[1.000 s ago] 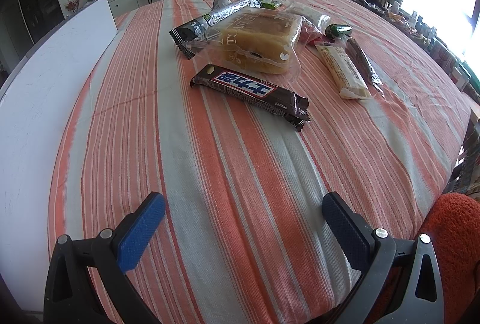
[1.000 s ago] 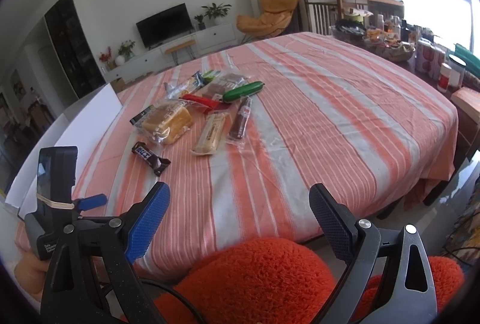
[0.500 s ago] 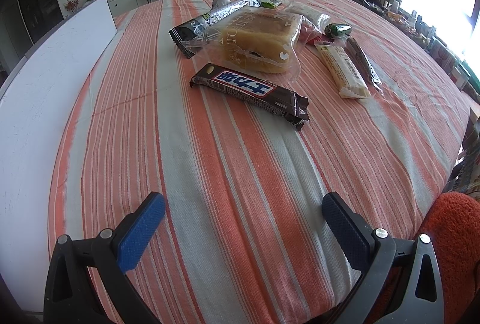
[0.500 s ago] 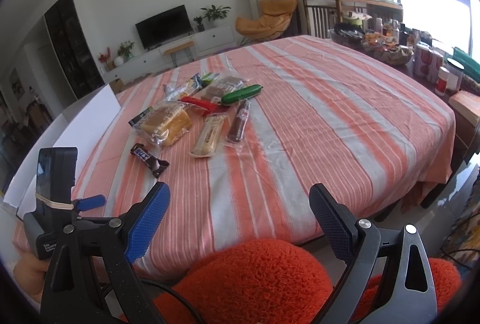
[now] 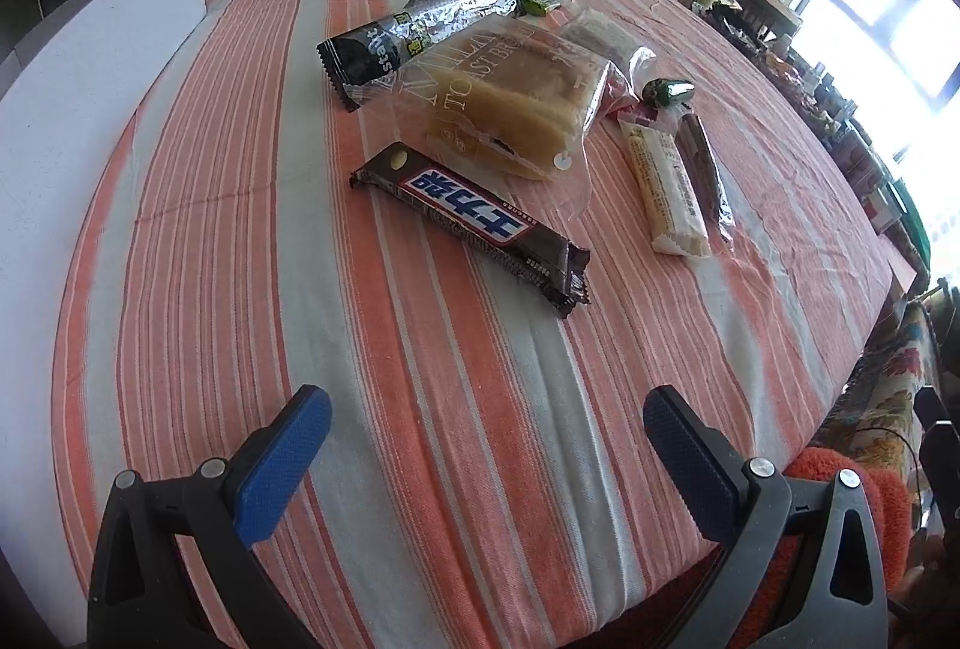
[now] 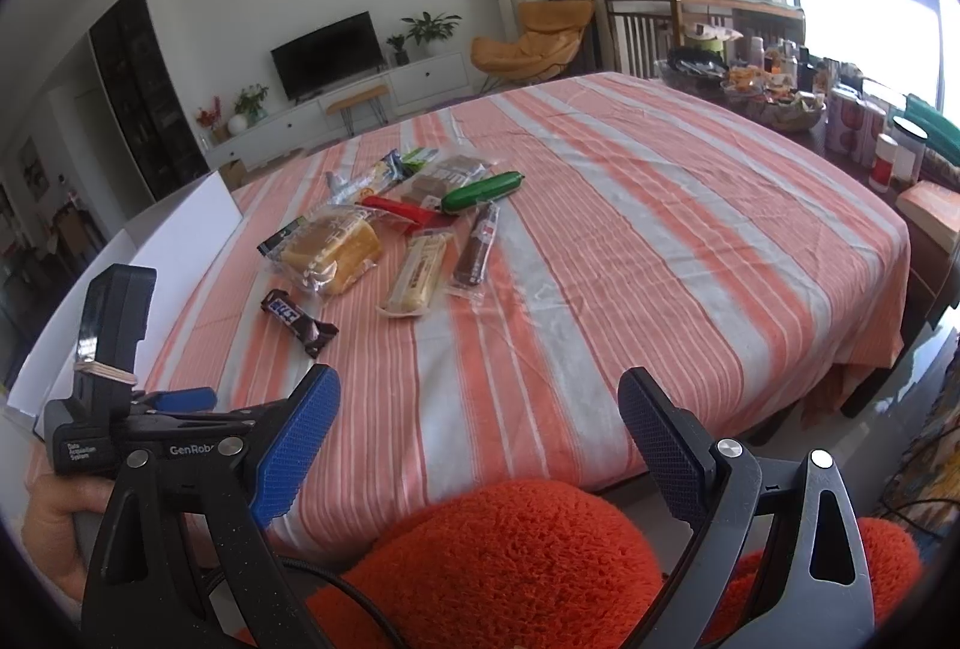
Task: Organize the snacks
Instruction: 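Move the left gripper toward the chocolate bar with blue lettering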
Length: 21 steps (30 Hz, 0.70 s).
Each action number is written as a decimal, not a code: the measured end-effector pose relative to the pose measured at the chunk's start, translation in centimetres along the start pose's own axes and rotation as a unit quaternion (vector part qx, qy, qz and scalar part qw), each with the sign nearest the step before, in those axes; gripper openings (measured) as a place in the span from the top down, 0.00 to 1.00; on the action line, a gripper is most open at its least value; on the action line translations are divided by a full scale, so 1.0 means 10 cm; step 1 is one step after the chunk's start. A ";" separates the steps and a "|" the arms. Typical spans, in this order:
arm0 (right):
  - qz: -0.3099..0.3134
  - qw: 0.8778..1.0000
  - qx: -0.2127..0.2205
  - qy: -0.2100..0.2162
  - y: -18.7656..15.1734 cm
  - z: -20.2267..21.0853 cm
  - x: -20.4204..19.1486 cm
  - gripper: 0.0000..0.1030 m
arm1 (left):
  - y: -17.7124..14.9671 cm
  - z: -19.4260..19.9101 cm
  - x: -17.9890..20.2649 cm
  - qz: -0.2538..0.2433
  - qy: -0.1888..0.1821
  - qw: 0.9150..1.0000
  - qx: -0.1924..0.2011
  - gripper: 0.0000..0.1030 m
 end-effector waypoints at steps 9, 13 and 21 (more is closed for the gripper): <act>0.013 1.000 0.000 0.005 -0.02 0.01 -0.04 0.07 | 0.51 -0.55 0.07 -0.031 0.089 0.995 0.021 0.00; 0.012 1.000 0.000 0.004 -0.03 0.01 -0.01 0.07 | 0.50 -0.56 -0.03 -0.058 0.107 0.992 0.032 0.00; -0.006 1.000 0.000 0.012 -0.02 -0.01 0.04 0.07 | 0.41 -0.36 -0.48 -0.052 0.117 0.992 0.015 0.00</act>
Point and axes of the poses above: each gripper's, at about its wrist camera, not at the fingertips, and z roughly against the way its jaws point, x to its right, y to its top, the point moved 7 cm from there along -z, roughly the way its jaws point, and after that the axes turned 9 degrees about x, right-handed, at the moved point
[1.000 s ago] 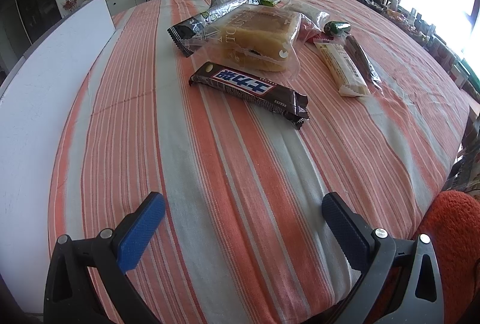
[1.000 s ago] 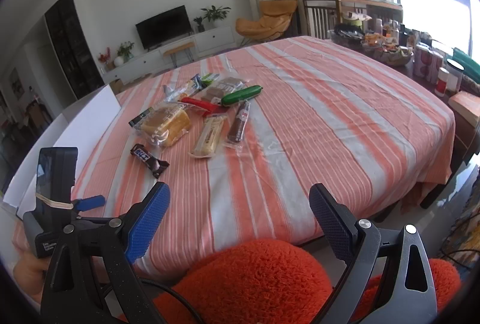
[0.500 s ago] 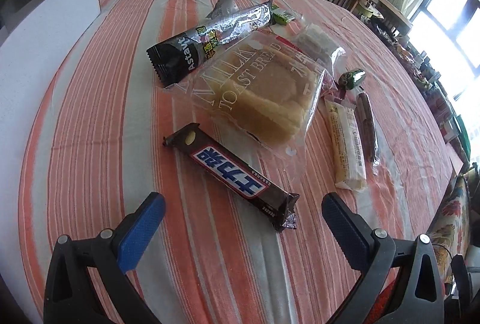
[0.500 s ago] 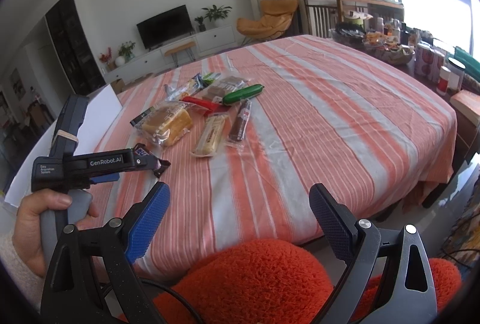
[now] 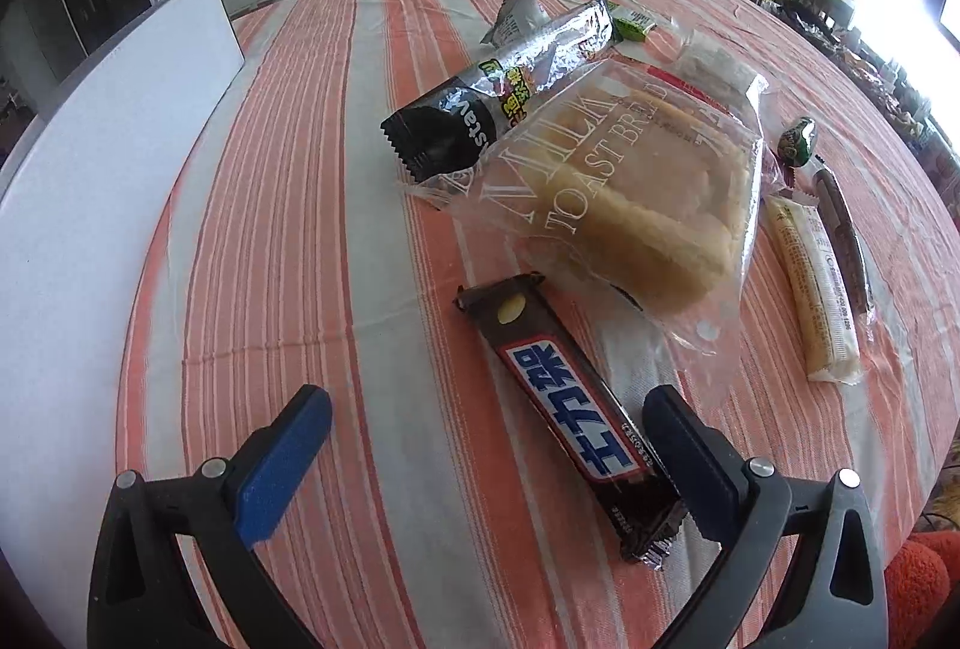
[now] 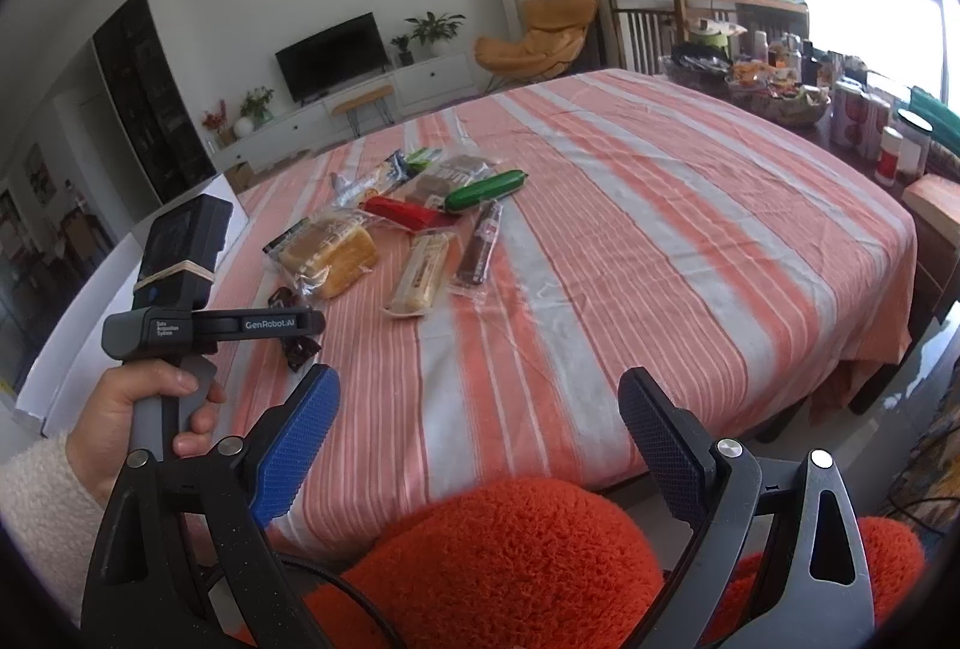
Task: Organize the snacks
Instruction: 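Close the left gripper on the chocolate bar and lift it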
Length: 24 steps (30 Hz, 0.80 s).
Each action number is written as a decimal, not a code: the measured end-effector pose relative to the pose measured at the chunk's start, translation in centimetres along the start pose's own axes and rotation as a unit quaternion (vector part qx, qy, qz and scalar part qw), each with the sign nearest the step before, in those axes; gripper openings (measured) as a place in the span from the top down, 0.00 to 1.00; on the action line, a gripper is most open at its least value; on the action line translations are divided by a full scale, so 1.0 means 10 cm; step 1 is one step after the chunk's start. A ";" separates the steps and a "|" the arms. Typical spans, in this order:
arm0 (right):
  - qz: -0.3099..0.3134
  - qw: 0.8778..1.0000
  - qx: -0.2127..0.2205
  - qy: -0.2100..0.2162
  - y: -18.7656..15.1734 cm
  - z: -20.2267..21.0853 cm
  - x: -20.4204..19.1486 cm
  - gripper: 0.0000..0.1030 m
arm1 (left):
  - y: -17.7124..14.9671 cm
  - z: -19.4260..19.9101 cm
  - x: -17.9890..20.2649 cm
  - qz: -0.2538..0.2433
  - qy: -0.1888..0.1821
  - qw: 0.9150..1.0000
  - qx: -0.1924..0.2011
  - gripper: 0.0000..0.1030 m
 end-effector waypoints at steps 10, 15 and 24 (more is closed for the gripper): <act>-0.001 1.000 -0.007 0.002 -0.04 -0.02 0.00 0.07 | 0.09 0.06 0.00 -0.029 -0.024 0.999 0.024 0.40; -0.018 1.000 -0.014 0.004 0.13 0.03 0.13 0.07 | 0.06 0.13 0.12 -0.064 -0.045 0.996 0.032 0.83; 0.274 0.917 -0.125 -0.263 1.30 -0.29 0.85 0.06 | -0.05 0.25 -0.02 -0.028 -0.087 0.995 0.035 0.83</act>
Point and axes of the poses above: each gripper's, at about its wrist camera, not at the fingertips, and z roughly against the way its jaws point, x to its right, y to its top, the point moved 7 cm from there along -z, roughly the way its jaws point, and after that the axes turned 9 degrees about x, right-handed, at the moved point
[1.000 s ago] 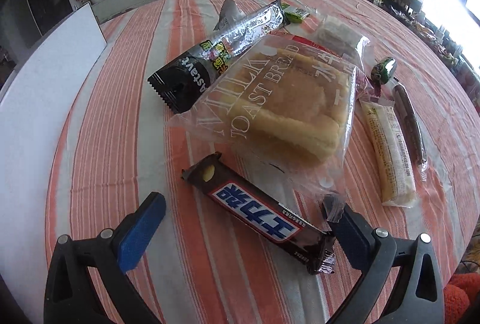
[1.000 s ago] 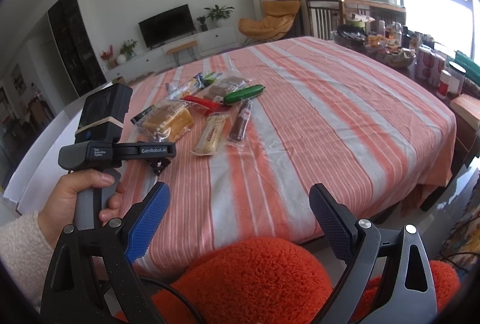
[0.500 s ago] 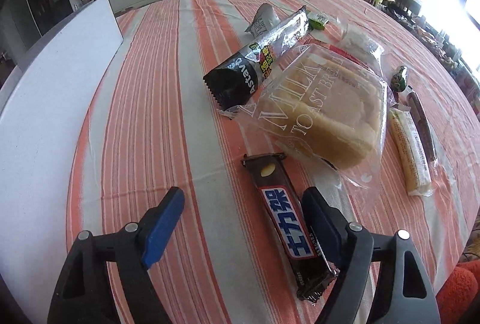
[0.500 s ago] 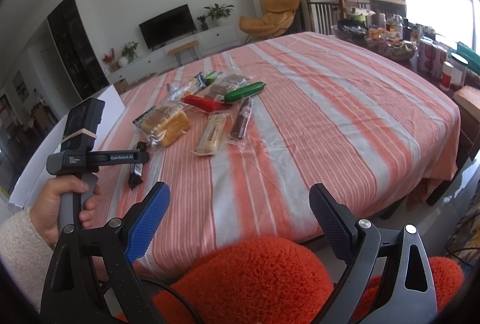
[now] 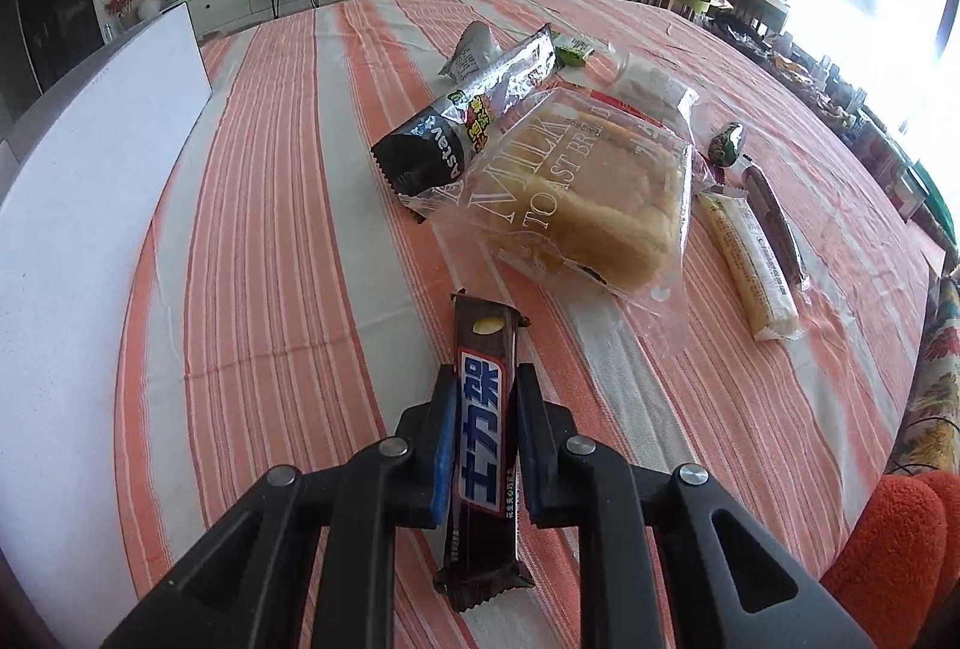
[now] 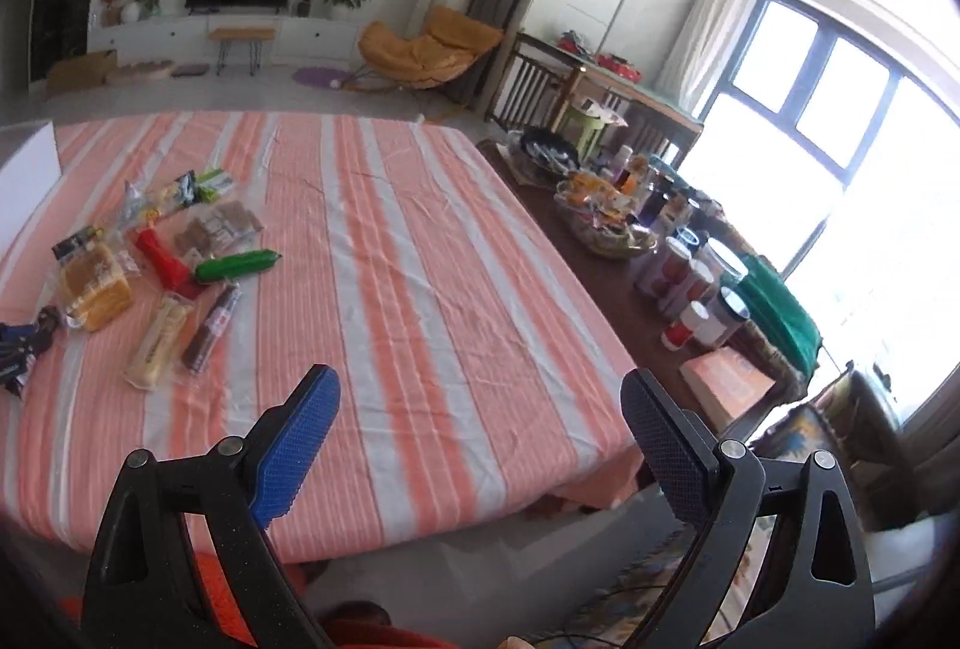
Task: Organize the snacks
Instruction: 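Close the left gripper on the chocolate bar and lift it, then grasp the brown sausage stick with the right gripper while the left gripper holds the chocolate bar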
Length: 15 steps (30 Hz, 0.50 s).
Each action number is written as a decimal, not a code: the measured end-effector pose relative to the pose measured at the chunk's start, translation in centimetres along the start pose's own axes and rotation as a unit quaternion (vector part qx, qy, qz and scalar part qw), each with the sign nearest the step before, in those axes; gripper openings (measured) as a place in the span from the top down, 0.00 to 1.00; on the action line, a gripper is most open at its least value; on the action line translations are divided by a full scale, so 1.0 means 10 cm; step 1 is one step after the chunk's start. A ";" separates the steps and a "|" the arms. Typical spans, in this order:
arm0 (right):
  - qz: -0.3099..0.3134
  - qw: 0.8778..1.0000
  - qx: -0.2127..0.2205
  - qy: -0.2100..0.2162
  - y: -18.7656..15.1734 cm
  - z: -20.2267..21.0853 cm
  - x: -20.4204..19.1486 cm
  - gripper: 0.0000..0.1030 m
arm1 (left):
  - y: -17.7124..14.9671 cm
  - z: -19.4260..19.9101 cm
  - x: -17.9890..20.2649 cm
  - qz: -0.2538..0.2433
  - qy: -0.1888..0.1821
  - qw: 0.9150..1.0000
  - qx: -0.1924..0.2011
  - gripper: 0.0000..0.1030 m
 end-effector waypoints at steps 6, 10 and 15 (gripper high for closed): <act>-0.228 0.922 -0.104 0.297 -0.01 -0.84 -0.93 0.10 | -0.10 0.14 -0.01 0.009 -0.017 1.000 0.003 0.83; -0.311 0.891 -0.119 0.309 0.18 -1.18 -1.30 0.37 | -0.18 0.27 -0.13 0.015 -0.018 1.000 0.004 0.83; -0.313 0.886 -0.133 0.315 0.42 -1.26 -1.58 0.60 | -0.22 0.39 -0.31 0.041 -0.018 0.999 0.016 0.83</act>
Point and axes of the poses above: each gripper's, at about its wrist camera, not at the fingertips, and z roughly against the way its jaws point, x to its right, y to its top, the point moved 7 cm from there along -z, roughly the way its jaws point, and after that the axes turned 9 degrees about x, right-handed, at the moved point
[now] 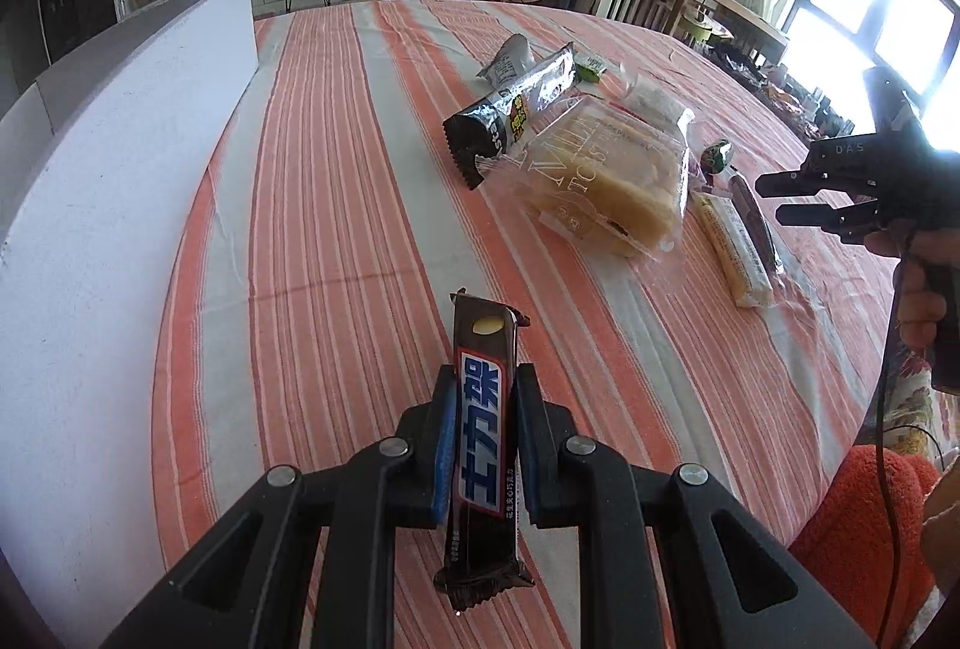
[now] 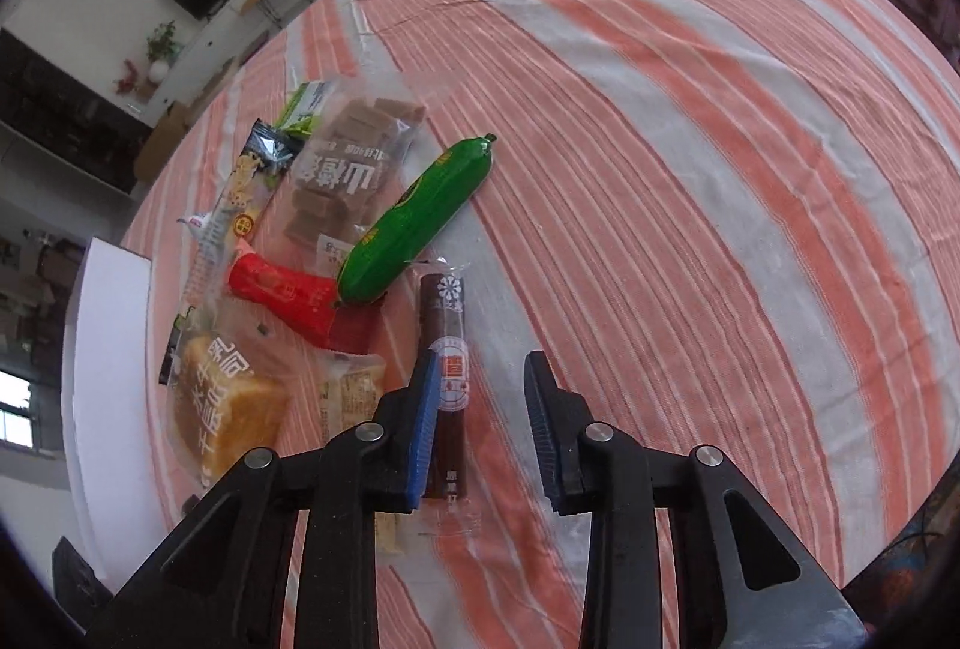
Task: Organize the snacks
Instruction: 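Grasp the brown sausage stick with the right gripper while the left gripper holds the chocolate bar, then carry the sausage stick and chocolate bar into the white box and release both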
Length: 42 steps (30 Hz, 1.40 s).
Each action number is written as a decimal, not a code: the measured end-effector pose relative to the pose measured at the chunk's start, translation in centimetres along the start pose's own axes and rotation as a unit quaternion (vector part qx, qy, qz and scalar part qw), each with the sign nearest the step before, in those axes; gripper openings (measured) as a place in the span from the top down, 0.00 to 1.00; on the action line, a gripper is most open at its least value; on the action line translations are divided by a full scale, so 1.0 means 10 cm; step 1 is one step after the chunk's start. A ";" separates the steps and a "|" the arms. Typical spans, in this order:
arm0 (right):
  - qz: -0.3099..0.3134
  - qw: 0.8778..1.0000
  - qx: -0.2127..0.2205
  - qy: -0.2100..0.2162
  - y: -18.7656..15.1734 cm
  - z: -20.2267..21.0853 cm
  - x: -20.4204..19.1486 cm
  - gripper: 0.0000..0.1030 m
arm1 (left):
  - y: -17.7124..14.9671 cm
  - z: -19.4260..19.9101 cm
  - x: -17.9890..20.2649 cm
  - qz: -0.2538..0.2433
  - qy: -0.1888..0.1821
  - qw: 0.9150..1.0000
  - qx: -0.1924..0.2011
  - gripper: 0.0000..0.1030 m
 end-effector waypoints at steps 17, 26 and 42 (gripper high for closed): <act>0.020 0.999 0.029 -0.023 -0.11 0.37 0.05 0.82 | 0.28 0.79 0.14 0.013 -0.048 0.996 0.076 0.83; 0.011 0.992 0.047 0.119 -0.07 1.07 -0.71 0.82 | 0.65 1.57 -0.20 0.098 -0.102 0.982 0.125 0.83; 0.164 0.914 -0.088 0.360 -1.58 1.00 -3.97 0.75 | 0.16 2.03 -2.58 0.168 0.213 0.958 0.095 0.70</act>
Point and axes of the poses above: each gripper's, at about its wrist camera, not at the fingertips, and z roughly against the way its jaws point, x to its right, y to its top, the point moved 7 cm from there along -z, roughly the way its jaws point, and after that the axes turned 9 degrees about x, right-handed, at the moved point
